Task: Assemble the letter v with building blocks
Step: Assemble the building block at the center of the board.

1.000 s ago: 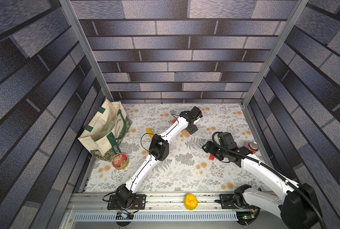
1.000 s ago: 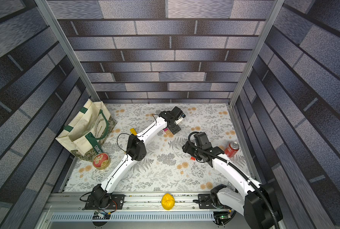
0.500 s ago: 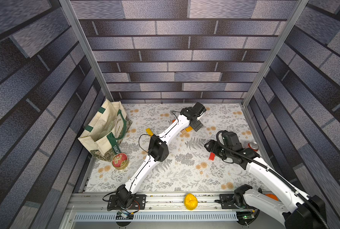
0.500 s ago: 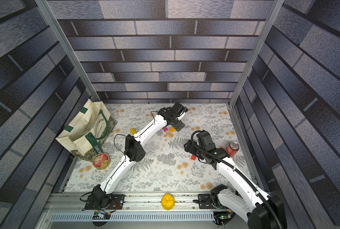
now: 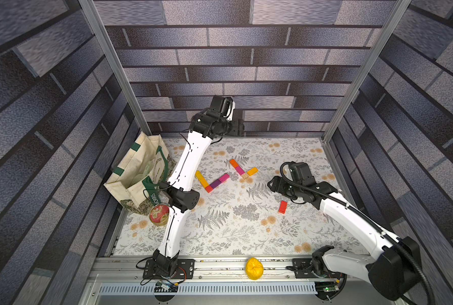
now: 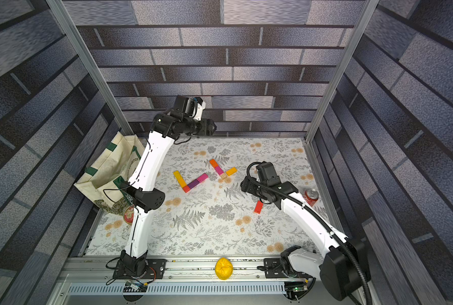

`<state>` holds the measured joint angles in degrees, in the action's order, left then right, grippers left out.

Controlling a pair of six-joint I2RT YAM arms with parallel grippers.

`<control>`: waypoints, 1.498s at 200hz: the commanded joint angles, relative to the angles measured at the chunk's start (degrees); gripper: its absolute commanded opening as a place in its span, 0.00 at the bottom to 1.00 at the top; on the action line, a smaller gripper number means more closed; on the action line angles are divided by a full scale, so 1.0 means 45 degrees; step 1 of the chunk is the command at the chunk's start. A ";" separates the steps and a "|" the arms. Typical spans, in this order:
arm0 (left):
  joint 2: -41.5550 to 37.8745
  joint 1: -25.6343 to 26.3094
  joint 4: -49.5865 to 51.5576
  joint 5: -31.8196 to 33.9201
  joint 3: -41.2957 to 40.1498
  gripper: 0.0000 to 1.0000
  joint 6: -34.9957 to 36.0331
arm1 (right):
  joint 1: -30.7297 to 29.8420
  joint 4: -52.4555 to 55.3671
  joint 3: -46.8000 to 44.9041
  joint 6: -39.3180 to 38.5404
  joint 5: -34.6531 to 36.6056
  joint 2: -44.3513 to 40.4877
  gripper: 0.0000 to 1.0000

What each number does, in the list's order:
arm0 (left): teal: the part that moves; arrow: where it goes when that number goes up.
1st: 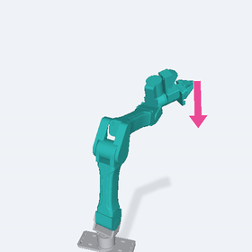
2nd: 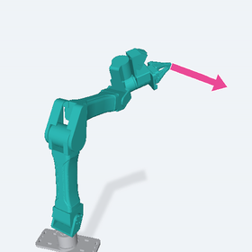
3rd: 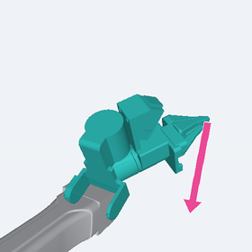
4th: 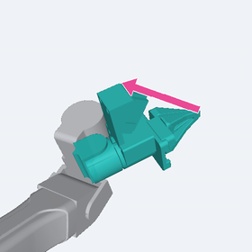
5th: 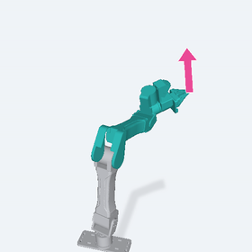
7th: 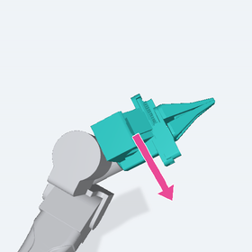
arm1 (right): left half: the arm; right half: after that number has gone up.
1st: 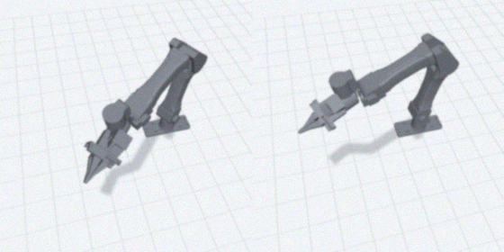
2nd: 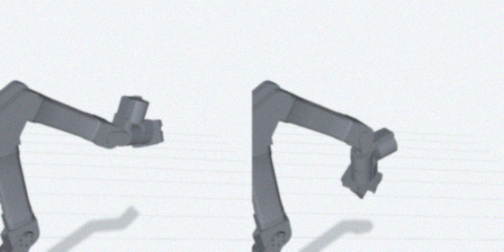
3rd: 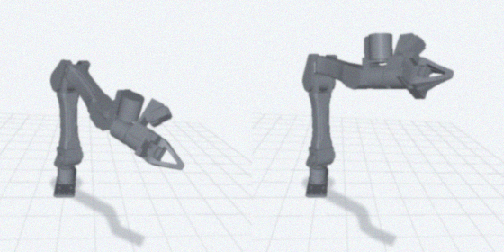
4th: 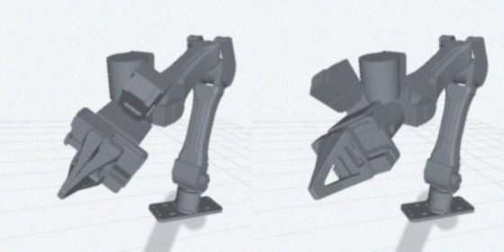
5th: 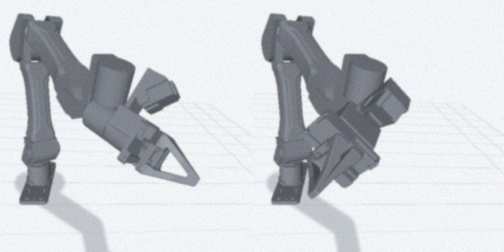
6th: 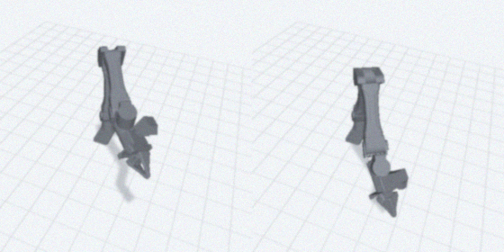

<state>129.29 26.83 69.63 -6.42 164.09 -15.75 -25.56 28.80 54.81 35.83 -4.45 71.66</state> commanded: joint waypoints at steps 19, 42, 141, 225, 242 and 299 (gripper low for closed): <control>-0.1602 0.0750 0.1725 0.1229 -0.3058 0.77 0.0016 | 0.0296 0.0092 0.2723 -0.1792 -0.0031 0.2531 0.81; -0.4247 0.0656 -0.2015 0.0234 -0.8362 0.76 -0.0102 | 0.0571 0.0195 0.4087 -0.2149 -0.0444 0.3989 0.81; -1.1509 -0.1709 -1.0237 -0.2441 -1.9970 0.79 -0.2009 | 0.1585 0.1231 0.8517 -0.3529 -0.1792 0.9280 0.81; -1.0878 -0.1567 -1.1318 -0.2851 -2.1505 0.80 -0.3963 | 0.1637 0.1056 1.0031 -0.3628 -0.2892 1.1918 0.74; -1.0692 -0.1531 -1.0851 -0.2898 -2.1130 0.80 -0.3641 | 0.1637 0.0908 1.0055 -0.3609 -0.3112 1.2167 0.73; -1.0456 -0.1413 -1.0688 -0.2923 -2.0859 0.80 -0.3440 | 0.1730 0.0649 1.0151 -0.3466 -0.3599 1.2721 0.71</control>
<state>81.71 19.99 20.58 -18.57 68.66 -32.01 -18.35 32.49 99.15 20.08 -18.59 127.09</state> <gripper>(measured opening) 0.797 0.708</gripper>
